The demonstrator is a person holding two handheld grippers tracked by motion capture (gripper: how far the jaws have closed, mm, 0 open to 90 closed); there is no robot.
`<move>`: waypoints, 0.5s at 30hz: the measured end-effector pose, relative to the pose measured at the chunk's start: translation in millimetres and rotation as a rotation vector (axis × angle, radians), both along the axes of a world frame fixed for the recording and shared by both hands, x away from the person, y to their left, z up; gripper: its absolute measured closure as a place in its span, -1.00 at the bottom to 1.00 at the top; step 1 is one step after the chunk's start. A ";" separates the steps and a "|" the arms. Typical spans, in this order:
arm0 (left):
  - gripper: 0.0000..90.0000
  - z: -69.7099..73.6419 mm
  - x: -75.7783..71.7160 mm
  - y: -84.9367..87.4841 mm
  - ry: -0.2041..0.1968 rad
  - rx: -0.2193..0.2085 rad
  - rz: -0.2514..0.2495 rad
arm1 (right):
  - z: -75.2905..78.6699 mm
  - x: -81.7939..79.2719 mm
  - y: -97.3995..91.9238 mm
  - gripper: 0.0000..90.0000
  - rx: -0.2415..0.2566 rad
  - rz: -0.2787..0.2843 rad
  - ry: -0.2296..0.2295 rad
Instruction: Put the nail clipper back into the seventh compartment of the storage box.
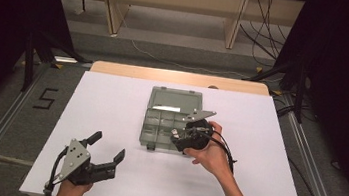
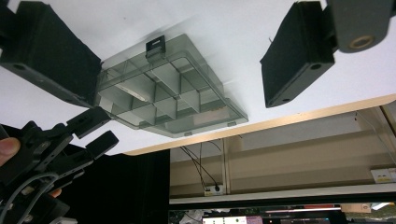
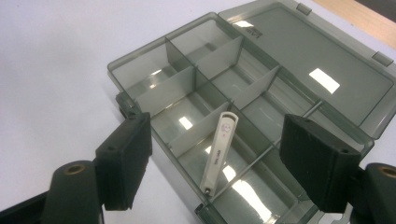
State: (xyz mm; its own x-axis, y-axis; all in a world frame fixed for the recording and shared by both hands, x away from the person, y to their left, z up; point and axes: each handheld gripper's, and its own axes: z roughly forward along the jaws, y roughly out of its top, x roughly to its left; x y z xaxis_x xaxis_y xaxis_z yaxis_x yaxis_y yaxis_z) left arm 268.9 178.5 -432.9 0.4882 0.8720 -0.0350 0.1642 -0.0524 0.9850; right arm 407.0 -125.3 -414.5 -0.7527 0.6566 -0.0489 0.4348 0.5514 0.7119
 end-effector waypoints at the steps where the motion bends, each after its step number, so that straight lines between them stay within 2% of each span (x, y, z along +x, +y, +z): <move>1: -0.74 0.1 0.0 0.0 0.001 0.000 0.000 | 0.6 -0.3 -0.4 -0.42 0.009 0.003 -0.004; 4: -0.74 0.1 -0.1 0.3 0.000 -0.001 0.001 | 2.6 -0.6 -1.8 -0.46 0.008 0.021 0.003; 5: -0.74 0.2 -0.1 0.4 0.000 -0.001 0.001 | 1.6 -1.3 -0.7 -0.46 0.018 0.012 -0.018; 7: -0.74 0.2 -0.2 0.3 0.000 -0.001 0.001 | 1.8 -1.8 -0.2 -0.48 0.023 0.010 -0.022; 8: -0.74 0.1 -0.2 0.3 0.001 -0.002 0.000 | 3.6 -2.4 -0.8 -0.49 0.015 0.018 -0.004; 12: -0.74 0.1 0.0 0.4 0.001 -0.003 0.001 | 5.0 -3.8 -0.6 -0.50 0.020 0.026 -0.005; 13: -0.74 0.0 0.1 0.3 0.002 -0.003 0.001 | 4.3 -5.0 0.6 -0.50 0.035 0.014 -0.035; 15: -0.74 0.0 0.1 0.3 0.002 -0.002 0.000 | 6.1 -5.2 -0.4 -0.51 0.026 0.025 -0.020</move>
